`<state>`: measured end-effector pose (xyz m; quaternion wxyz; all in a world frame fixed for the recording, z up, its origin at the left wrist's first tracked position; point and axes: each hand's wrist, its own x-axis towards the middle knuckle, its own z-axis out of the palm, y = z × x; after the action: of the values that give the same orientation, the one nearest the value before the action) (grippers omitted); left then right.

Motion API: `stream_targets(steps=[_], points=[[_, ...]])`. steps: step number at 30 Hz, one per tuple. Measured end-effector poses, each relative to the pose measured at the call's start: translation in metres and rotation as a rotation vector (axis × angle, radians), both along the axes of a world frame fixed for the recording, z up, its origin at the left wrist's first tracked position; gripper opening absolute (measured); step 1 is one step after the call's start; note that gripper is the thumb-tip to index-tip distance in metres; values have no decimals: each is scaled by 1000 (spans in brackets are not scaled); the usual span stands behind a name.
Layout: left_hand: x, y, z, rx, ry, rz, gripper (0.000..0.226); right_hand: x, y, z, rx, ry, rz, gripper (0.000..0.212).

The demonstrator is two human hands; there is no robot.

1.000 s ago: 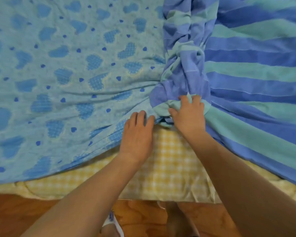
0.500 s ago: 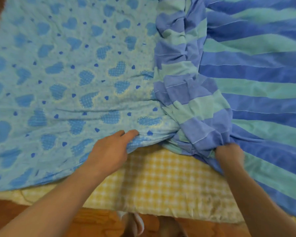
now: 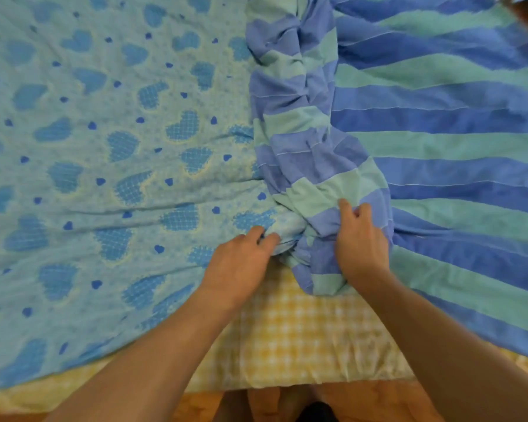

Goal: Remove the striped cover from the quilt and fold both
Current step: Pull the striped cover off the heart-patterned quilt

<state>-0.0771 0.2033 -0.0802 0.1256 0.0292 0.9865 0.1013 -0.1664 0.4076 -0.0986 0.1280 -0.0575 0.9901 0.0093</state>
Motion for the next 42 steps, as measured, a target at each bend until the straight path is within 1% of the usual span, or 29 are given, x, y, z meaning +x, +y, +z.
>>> stream_targets(steps=[3, 5, 6, 7, 10, 11, 13, 15, 16, 17, 19, 20, 22, 23, 24, 25, 26, 28, 30, 32, 33, 35, 36, 37, 38, 39, 40, 41, 42], points=[[-5, -21, 37, 217, 103, 96, 22, 1, 66, 14, -25, 40, -178, 34], [1, -39, 63, 280, 243, 100, 22, 3, 112, 30, -6, 98, -339, 31], [4, -48, 74, 307, 265, 106, 26, 1, 131, 37, 18, 119, -414, 30], [7, -55, 82, 344, 242, 120, 28, -3, 146, 41, 43, 124, -503, 30], [10, -66, 77, 458, 46, 187, 26, -17, 156, 43, 38, 52, -705, 35], [8, -68, 68, 458, -27, 216, 23, -21, 142, 46, 14, 43, -710, 38], [4, -69, 46, 390, -155, 237, 18, -16, 102, 49, -109, 182, -583, 40], [1, -65, 28, 334, -225, 244, 17, 16, 47, 46, -301, 331, -365, 24], [0, -63, 23, 341, -233, 258, 16, 37, 17, 43, -387, 281, -311, 8], [0, -60, 20, 360, -228, 272, 16, 54, -11, 37, -472, 150, -327, 14], [2, -55, 20, 399, -195, 276, 15, 73, -56, 19, -658, -173, -523, 39], [4, -52, 24, 422, -187, 255, 17, 73, -70, 10, -740, -250, -669, 48], [10, -47, 33, 440, -166, 164, 22, 66, -84, -4, -828, -240, -904, 55], [12, -45, 39, 426, -134, 115, 23, 65, -86, -7, -793, -183, -921, 51], [13, -45, 46, 400, -94, 89, 24, 66, -84, -6, -729, -99, -859, 40], [10, -48, 54, 377, -41, 99, 24, 71, -77, 0, -679, -2, -746, 26], [6, -55, 62, 368, 24, 138, 24, 77, -66, 8, -646, 99, -609, 21], [-6, -79, 74, 347, 158, 232, 24, 78, -23, 24, -530, 226, -444, 32], [-20, -109, 76, 282, 225, 341, 24, 62, 37, 36, -451, 267, -472, 31], [-39, -133, 60, 190, 178, 510, 23, 32, 96, 38, -371, 280, -588, 13], [-51, -142, 46, 156, 97, 617, 24, 15, 118, 35, -347, 253, -660, 9], [-68, -150, 20, 151, -95, 798, 26, -21, 146, 23, -298, 110, -743, 11], [-71, -148, 9, 90, -153, 806, 30, -37, 153, 20, -290, 5, -781, 10], [-72, -142, 0, -28, -153, 744, 38, -49, 156, 17, -270, -69, -838, 14], [-71, -132, -8, -149, -75, 629, 47, -59, 156, 15, -244, -88, -892, 22], [-69, -116, -13, -203, 28, 489, 54, -63, 151, 15, -206, -32, -907, 27], [-64, -96, -19, -169, 148, 335, 55, -63, 140, 16, -188, 76, -869, 26], [-58, -72, -25, -99, 243, 174, 55, -58, 125, 18, -237, 179, -797, 19], [-51, -48, -33, -50, 268, 15, 57, -49, 103, 19, -339, 239, -700, 11]])
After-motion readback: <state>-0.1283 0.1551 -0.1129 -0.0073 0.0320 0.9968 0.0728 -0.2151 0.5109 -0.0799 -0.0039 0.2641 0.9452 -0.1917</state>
